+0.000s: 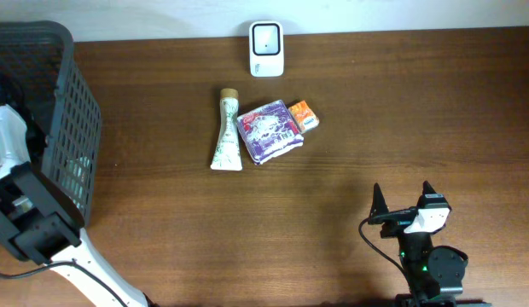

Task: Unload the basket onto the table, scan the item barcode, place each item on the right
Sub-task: 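Reach the left gripper into the basket and grasp the green Dove pack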

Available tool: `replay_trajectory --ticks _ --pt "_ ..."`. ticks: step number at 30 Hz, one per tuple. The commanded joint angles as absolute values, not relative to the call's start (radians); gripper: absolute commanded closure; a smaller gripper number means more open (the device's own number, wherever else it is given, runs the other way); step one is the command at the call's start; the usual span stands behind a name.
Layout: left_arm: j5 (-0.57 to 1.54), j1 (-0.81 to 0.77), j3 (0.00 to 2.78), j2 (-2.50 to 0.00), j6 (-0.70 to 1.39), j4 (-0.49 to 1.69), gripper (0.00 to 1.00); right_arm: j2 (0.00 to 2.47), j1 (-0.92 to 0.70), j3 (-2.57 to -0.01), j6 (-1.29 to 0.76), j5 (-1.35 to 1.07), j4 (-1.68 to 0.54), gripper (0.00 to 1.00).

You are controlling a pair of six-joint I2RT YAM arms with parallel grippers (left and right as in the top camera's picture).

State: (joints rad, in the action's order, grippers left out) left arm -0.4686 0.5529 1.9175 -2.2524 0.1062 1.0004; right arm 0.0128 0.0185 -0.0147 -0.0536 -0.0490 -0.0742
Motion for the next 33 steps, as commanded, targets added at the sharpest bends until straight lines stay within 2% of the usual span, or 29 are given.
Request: replay_trajectory --ticks 1,6,10,12,13,15,16,22,27,30,33 --pt "-0.495 0.566 1.911 -2.301 0.122 0.982 0.32 0.007 0.013 -0.006 -0.06 -0.044 -0.075 0.01" --pt "-0.503 0.567 1.911 -2.326 0.122 0.973 0.33 0.007 0.013 -0.006 -0.06 -0.044 -0.075 0.01" --pt "-0.517 0.586 1.912 -2.355 0.122 0.97 0.38 0.007 0.013 -0.006 -0.06 -0.044 -0.075 0.01" --pt "-0.505 0.597 1.911 -2.357 0.122 0.97 0.48 0.007 0.013 -0.006 -0.06 -0.044 -0.075 0.01" --pt "-0.488 0.6 1.911 -2.357 0.122 0.969 0.57 0.007 0.013 -0.006 -0.06 -0.044 -0.075 0.01" --pt "-0.474 0.611 1.912 -2.357 0.122 0.971 0.92 0.007 0.013 -0.006 -0.06 -0.044 -0.075 0.01" --pt "-0.462 0.616 1.912 -2.357 0.122 0.976 1.0 0.007 0.013 -0.006 -0.06 -0.044 -0.075 0.01" --pt "-0.421 0.624 1.912 -2.326 0.122 1.006 1.0 0.007 0.013 -0.006 -0.06 -0.044 -0.075 0.01" --pt "-0.263 0.599 1.925 -2.201 0.122 1.008 1.0 0.007 0.013 -0.006 -0.06 -0.044 -0.075 0.01" --pt "-0.106 0.588 1.955 -2.099 0.122 1.008 1.0 0.007 0.013 -0.006 -0.06 -0.044 -0.075 0.01" --pt "0.139 0.58 1.972 -1.968 0.122 0.988 1.0 0.007 0.013 -0.006 -0.06 -0.044 -0.075 0.01"
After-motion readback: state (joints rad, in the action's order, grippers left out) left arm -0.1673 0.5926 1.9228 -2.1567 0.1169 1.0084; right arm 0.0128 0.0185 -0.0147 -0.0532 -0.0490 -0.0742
